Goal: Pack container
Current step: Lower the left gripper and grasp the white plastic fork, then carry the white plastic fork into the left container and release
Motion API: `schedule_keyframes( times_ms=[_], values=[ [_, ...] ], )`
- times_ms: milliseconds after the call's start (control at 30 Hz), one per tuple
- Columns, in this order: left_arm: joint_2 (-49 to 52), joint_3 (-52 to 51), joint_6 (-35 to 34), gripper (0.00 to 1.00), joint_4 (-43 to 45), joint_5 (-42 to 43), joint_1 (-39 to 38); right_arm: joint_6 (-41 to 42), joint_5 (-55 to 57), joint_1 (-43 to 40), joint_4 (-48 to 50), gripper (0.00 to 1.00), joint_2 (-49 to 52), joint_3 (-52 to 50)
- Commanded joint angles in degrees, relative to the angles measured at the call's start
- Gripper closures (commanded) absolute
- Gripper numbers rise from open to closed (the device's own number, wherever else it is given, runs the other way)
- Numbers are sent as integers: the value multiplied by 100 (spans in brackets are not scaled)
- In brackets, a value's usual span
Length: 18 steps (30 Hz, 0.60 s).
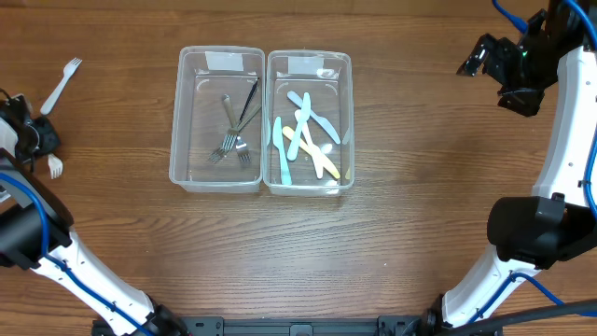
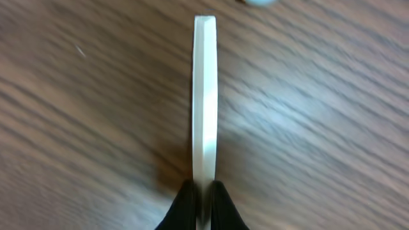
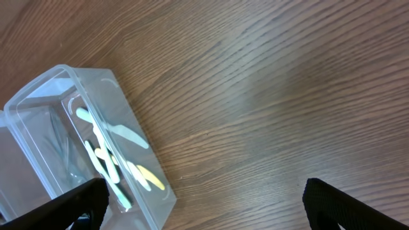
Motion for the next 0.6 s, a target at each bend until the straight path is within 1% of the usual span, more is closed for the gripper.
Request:
schedule_keyframes(
  times_ms=[0,167,300,333,467,567],
  values=[
    [-1071,262,-269,96,-487,-24,-470,22,17,-7,44,0,-90,-24],
    [-2227,595,-317,96,-1414,-26,-1296,20,17,-7,66,0,-90,-24],
    [-3067,765,-675,96,-2017,-157,-2343,15,81,-7,118,0,-90,-24],
    [-3289,765,-885,96,-2203,-308,-2846,2,149,-7,146,0,-90,-24],
    [-3370,761,-1543,96,-2796,-382,-3875,-2,212,-7,179,0,-90,-24],
    [-3167,754,-1829,96,-3141,-365,-4496,-2,286,-7,173,0,-90,-24]
  ],
)
